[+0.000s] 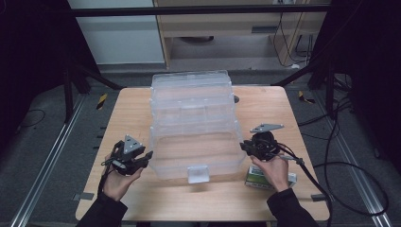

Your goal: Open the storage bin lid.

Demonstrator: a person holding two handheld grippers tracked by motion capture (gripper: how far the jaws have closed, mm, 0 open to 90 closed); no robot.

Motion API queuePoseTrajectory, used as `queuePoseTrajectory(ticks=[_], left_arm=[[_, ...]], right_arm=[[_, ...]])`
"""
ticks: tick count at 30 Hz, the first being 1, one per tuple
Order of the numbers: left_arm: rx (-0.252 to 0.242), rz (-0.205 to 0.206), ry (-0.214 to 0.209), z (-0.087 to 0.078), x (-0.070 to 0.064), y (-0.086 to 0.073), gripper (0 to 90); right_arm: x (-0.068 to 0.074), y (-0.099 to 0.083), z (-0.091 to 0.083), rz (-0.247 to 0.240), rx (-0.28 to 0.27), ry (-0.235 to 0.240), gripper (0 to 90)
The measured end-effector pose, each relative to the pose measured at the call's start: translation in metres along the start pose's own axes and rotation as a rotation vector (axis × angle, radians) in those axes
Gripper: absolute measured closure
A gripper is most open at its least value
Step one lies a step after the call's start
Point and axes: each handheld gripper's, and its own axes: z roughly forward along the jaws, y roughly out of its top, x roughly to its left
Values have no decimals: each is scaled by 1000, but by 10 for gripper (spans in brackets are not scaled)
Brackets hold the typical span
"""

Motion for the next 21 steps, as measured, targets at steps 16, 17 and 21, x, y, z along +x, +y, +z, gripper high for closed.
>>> queuePoseTrajectory(ticks=[16,17,21], left_arm=[[8,10,0,8,5,7,730],[7,10,1,9,6,7,736],[7,10,4,9,9,7,749]], right_arm=[[4,-1,-2,-2,8,5,769],[5,-1,-2,-4,8,9,768],[8,-1,-3,-2,16,21,762]])
